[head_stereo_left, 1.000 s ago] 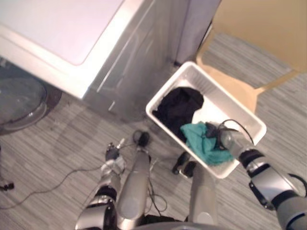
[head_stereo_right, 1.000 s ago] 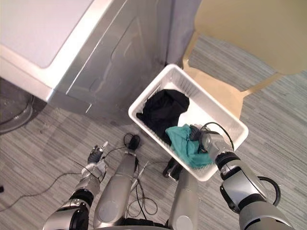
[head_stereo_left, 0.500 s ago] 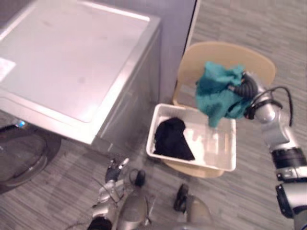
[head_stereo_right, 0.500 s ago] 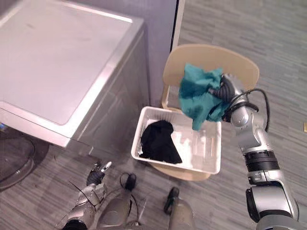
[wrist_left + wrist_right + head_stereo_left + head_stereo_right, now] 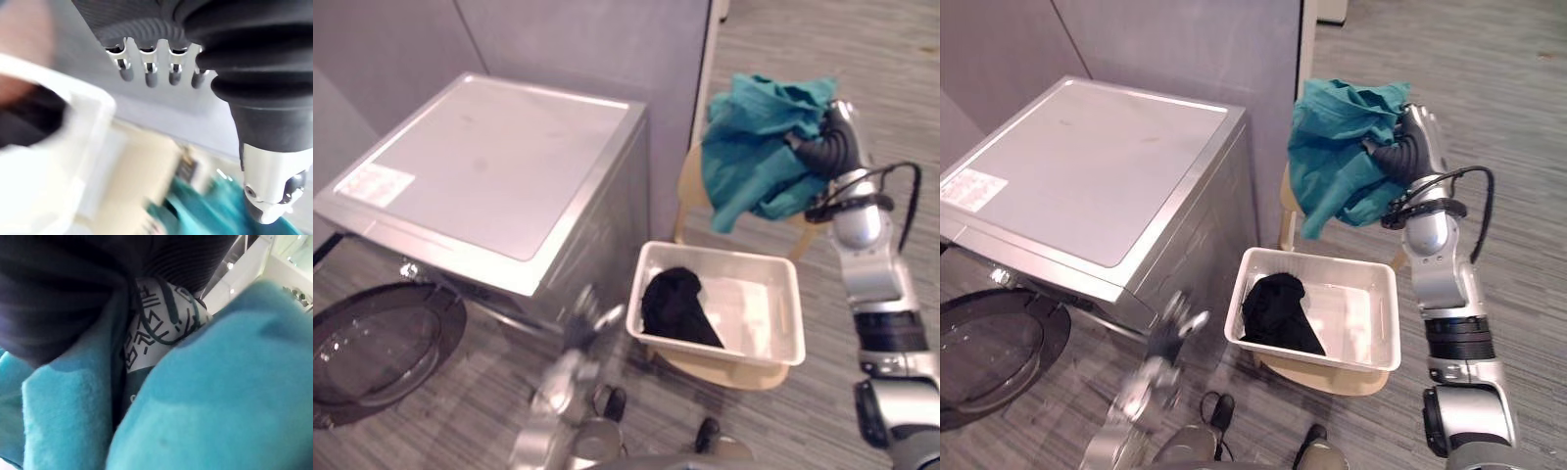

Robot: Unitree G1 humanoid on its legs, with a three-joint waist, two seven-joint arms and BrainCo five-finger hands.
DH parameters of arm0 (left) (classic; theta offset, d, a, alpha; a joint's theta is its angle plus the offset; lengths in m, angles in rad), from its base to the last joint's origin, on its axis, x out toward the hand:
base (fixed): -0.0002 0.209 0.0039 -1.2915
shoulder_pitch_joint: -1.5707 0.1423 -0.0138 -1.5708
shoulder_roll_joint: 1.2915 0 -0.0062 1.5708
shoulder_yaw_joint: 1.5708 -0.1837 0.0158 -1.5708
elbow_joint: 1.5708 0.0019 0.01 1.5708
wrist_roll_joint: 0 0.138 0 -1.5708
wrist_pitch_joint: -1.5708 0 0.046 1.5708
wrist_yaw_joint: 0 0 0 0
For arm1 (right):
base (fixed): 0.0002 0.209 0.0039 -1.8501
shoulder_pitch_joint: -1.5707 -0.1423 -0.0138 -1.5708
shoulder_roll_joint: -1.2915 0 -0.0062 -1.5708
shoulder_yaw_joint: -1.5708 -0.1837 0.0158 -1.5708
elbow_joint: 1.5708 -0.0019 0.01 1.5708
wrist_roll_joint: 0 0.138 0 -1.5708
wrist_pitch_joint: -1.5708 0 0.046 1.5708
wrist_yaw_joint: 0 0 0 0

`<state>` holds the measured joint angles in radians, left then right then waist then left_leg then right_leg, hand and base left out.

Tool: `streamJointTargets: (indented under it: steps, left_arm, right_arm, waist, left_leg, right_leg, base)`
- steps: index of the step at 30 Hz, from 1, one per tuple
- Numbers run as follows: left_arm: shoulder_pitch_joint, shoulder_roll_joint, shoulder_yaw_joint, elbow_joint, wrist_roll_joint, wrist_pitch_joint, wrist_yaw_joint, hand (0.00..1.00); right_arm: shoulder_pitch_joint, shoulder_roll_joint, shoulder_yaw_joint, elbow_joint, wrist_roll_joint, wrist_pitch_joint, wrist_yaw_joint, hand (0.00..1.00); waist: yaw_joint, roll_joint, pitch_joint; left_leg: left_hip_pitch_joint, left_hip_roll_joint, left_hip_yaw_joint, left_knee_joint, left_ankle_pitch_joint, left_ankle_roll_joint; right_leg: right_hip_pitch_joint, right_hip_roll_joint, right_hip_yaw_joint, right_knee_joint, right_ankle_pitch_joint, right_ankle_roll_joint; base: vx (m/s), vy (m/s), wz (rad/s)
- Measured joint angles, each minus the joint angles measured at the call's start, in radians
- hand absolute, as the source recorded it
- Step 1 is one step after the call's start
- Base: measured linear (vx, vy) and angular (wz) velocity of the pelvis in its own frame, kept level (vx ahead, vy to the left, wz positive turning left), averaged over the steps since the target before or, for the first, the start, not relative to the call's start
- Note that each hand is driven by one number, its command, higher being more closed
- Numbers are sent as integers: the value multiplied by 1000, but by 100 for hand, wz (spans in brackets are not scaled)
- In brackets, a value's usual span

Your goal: Pick up the laundry basket with both hands and put the clothes into the washing machine.

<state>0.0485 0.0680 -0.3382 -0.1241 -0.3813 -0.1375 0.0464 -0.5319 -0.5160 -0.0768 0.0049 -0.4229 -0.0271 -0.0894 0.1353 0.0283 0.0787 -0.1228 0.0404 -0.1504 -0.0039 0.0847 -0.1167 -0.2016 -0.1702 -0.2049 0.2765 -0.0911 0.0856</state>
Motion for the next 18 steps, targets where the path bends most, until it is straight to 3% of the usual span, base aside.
streamJointTargets:
  steps: [3, 6, 13, 18]
  left_arm:
    - [-198, -6, -8, -60, 0, -57, -2, 0]
    - [-289, -6, -10, -65, -16, -73, 4, 0]
    - [-472, -13, -25, -61, -110, -95, 54, 0]
    - [-552, -9, -30, -7, -112, -107, 92, 0]
  right_arm:
    - [1, 6, 4, -103, 3, -22, -4, 100]
    - [0, 2, 3, -171, 24, -47, -14, 100]
    - [-1, 9, 2, -189, 39, -61, -19, 100]
    - [-5, 24, 3, -213, 51, -65, -19, 100]
  waist:
    - [-31, 6, -31]
    - [-69, 9, -39]
    - [-72, 11, -54]
    - [-76, 7, -61]
  left_leg:
    - [20, -3, 40, -4, 0, 2]
    - [34, -3, 68, -7, 0, 7]
    - [75, -4, 79, -46, 12, 22]
    - [84, -6, 98, -65, 16, 27]
  right_leg:
    - [10, 8, 47, -52, 45, 11]
    - [31, 15, 71, -100, 80, 13]
    - [74, 20, 82, -166, 117, 16]
    - [78, 21, 100, -197, 137, 20]
  base:
    - [-11, 65, -50]
    - [5, 35, -37]
    - [5, 8, -6]
    - [15, 11, -10]
